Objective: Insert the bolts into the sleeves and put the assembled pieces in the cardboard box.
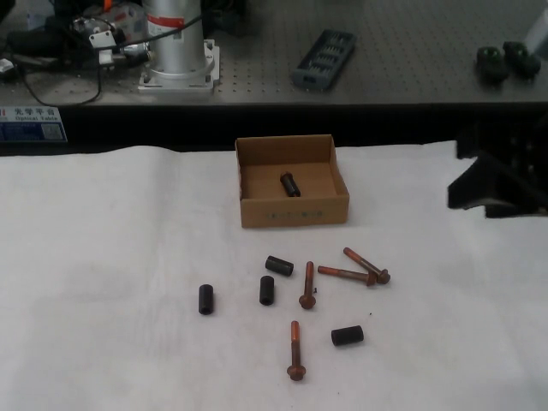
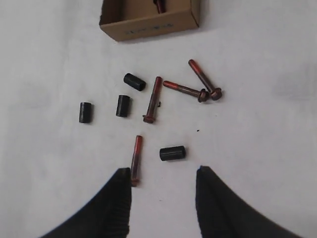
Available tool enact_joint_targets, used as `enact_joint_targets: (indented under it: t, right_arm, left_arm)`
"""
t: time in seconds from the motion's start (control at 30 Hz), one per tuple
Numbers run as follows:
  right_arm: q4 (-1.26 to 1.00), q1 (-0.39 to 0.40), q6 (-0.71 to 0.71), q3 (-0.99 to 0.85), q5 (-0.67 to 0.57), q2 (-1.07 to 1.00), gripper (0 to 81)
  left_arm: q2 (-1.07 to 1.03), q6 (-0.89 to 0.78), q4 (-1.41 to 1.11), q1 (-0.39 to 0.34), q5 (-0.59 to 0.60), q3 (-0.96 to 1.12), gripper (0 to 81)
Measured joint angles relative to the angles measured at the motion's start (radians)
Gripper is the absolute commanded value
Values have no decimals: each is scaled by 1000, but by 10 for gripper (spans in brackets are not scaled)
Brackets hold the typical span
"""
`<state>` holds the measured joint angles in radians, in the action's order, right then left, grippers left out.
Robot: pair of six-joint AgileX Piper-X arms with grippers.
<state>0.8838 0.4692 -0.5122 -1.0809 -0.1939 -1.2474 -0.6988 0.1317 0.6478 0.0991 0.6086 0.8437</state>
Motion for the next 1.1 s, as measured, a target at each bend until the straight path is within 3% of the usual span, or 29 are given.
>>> enact_joint_targets:
  t: [0.07,0.37,0.6,0.77,1.1]
  right_arm:
    - [-51,0,-48,0,-1,-49,322]
    - [-343,9,-568,0,-3,-256,321]
    - [-489,9,-730,0,-69,-442,321]
    - [-573,9,-1017,0,-54,-527,321]
    - [-627,9,-1109,0,-41,-600,265]
  left_arm:
    - [0,0,0,0,0,0,420]
    - [0,0,0,0,0,0,420]
    - [0,0,0,0,0,0,420]
    - [0,0,0,0,0,0,420]
    - [-8,0,0,0,0,0,420]
